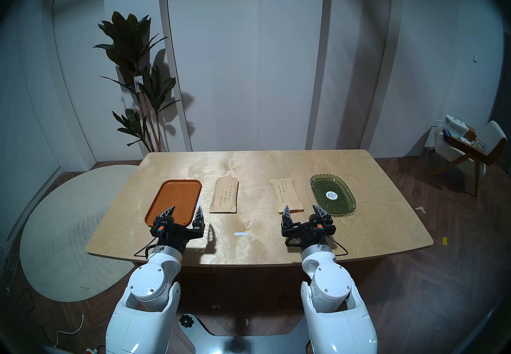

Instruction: Sort the mail into the trays, one tray per recipient

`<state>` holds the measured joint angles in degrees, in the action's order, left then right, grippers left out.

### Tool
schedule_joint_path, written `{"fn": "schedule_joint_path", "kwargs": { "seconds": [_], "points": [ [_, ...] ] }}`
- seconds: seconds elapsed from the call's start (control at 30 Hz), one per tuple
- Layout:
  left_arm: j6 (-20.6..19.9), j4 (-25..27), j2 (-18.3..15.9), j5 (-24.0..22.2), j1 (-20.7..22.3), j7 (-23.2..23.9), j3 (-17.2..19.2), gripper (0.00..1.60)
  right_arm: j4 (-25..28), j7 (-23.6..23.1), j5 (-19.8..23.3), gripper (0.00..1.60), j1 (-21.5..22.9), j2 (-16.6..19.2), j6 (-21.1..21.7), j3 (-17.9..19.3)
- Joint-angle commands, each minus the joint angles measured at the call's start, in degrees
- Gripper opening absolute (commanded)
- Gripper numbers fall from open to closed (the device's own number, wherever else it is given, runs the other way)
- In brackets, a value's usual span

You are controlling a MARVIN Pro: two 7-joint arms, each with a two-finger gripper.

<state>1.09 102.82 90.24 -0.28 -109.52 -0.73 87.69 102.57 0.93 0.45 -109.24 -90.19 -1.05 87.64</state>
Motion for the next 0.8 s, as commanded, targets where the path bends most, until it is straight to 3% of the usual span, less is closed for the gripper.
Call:
{"fn": "schedule_joint_path", "kwargs": {
  "seconds": [0.0, 0.27, 0.57, 0.77],
  "points": [
    [0.16, 1.09, 0.01, -0.02, 0.18, -0.03, 0.05, 1.6, 1.21, 0.01, 0.01, 1.6, 0.11, 0.03, -0.16, 0.07],
    [0.16, 1.09, 0.01, -0.02, 0.18, -0.03, 0.04, 1.6, 1.21, 0.02, 0.01, 1.6, 0.11, 0.03, -0.16, 0.06],
    [0.18, 1.06, 0.01, -0.02, 0.19, -0.03, 0.04, 1.6, 1.95, -0.36, 2.94, 1.6, 1.49, -0.98, 1.15, 0.1],
    [0.2, 1.03, 0.01, -0.02, 0.21, -0.03, 0.04, 1.6, 2.85, -1.81, 9.51, 1.6, 2.48, -1.08, 4.8, 0.15]
  ]
}}
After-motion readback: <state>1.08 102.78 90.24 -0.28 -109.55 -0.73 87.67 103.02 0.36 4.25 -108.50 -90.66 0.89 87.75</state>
